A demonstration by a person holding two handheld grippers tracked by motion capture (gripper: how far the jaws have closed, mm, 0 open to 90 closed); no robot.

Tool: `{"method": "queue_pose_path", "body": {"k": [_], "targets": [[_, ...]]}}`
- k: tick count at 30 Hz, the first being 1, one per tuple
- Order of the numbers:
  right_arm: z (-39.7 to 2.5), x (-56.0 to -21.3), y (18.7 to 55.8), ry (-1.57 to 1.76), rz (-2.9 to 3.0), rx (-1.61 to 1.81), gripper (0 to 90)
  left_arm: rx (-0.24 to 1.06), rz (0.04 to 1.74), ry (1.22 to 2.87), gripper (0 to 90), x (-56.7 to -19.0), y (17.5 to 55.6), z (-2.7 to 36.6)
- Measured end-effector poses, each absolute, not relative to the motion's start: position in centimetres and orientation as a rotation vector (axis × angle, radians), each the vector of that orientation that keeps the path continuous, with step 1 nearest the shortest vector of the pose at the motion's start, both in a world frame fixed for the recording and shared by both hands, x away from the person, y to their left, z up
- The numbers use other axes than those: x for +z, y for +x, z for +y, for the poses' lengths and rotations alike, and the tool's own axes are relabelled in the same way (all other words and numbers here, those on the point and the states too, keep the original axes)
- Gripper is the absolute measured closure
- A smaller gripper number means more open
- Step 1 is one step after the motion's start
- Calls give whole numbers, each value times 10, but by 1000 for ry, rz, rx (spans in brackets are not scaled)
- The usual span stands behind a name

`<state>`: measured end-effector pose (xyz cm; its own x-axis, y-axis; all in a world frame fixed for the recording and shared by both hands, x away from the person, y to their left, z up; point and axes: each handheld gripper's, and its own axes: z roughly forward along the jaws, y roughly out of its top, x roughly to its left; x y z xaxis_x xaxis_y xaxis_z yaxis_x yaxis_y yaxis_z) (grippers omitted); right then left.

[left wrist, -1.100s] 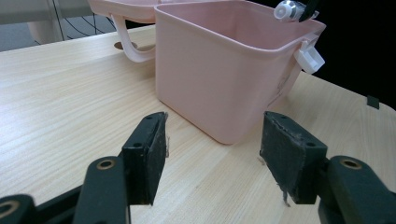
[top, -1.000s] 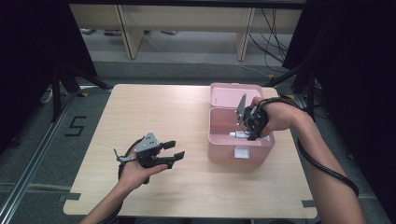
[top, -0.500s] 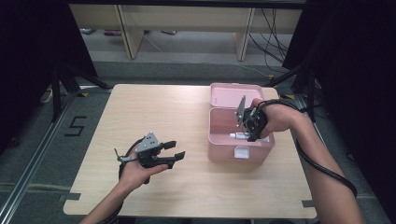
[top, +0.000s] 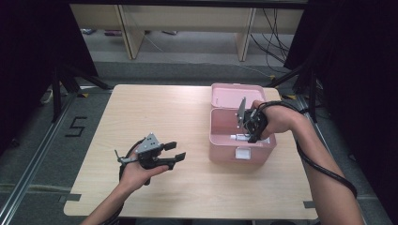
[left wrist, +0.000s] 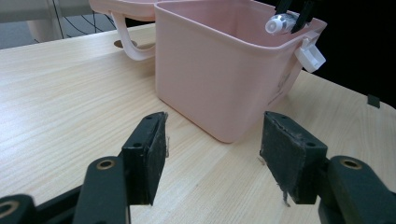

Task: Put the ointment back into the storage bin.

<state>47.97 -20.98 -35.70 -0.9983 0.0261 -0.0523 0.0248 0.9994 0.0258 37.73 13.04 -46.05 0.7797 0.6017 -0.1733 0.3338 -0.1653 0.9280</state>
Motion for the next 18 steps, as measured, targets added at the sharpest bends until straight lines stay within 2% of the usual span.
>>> {"method": "queue_pose_path", "body": {"k": [18], "targets": [[-213,-366,484,7,3078,15,707,278,732,1772,401,-462,377,130]]}}
